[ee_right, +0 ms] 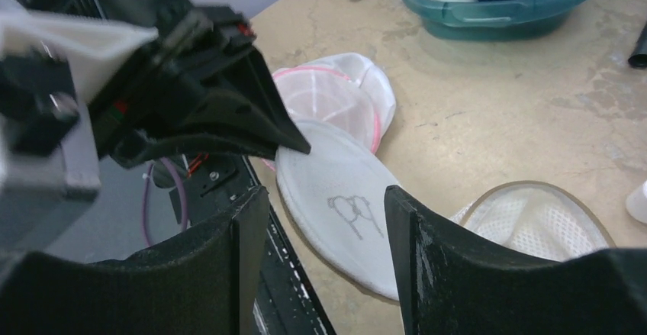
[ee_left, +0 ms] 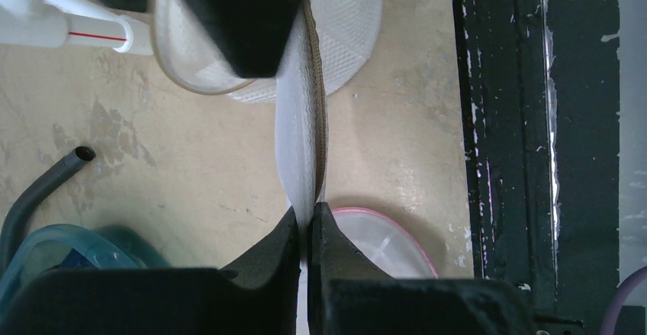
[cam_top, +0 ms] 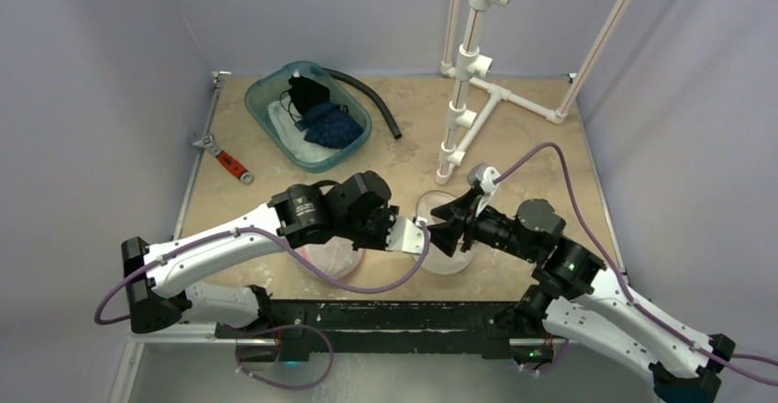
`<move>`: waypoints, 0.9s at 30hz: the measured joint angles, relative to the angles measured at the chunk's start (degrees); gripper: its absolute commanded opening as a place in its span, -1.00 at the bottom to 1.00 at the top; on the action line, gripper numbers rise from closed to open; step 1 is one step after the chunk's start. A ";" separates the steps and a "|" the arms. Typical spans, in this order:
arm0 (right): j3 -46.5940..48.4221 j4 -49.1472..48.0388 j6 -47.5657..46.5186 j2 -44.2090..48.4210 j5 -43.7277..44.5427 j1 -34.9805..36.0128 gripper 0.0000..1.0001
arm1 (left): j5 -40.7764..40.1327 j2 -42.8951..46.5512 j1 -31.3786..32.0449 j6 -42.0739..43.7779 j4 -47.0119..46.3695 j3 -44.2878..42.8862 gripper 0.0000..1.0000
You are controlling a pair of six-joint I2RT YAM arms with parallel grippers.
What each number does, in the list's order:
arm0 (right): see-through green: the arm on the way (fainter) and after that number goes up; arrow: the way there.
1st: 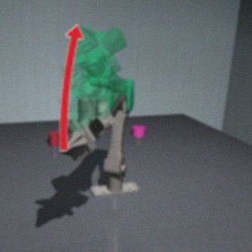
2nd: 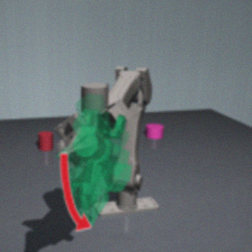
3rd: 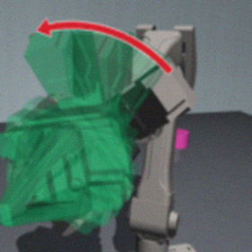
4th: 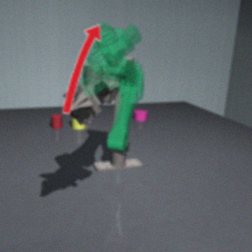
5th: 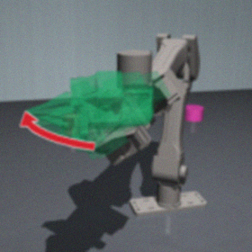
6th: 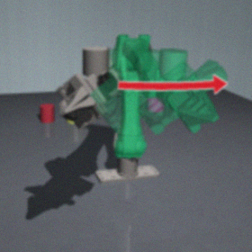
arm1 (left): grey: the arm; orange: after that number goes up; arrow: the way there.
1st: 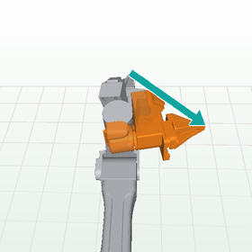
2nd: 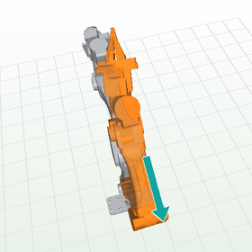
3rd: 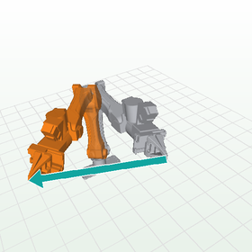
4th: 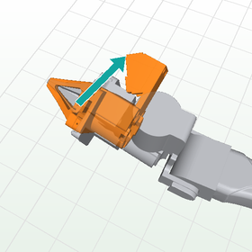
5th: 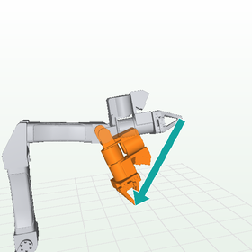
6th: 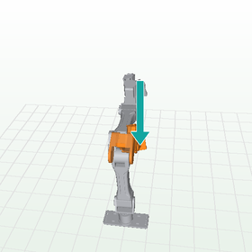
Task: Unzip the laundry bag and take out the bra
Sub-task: Close the laundry bag at the center of the board.
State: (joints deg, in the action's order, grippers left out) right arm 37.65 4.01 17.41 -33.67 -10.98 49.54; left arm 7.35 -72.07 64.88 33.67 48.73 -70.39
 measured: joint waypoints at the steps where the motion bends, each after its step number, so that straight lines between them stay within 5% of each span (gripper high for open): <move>1: 0.00 -0.07 -0.07 -0.59 0.04 0.48 0.22 | 0.68 0.07 -0.50 0.04 0.20 -0.46 -1.00; 17: 0.00 0.39 -0.63 -6.58 12.17 14.38 0.11 | 7.76 -1.20 -5.99 1.51 2.45 -4.00 -1.00; 24: 0.26 0.44 -1.27 -9.55 19.69 16.90 -0.71 | 8.68 -1.22 -5.99 1.40 2.99 -4.00 -1.00; 27: 0.26 0.42 -0.98 -10.34 20.65 17.31 -1.00 | 7.78 -1.20 -6.38 0.85 1.99 -4.00 -0.39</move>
State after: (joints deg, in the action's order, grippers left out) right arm 37.91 4.43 16.43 -44.01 9.67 66.85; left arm 15.14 -73.28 58.50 34.52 50.72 -74.39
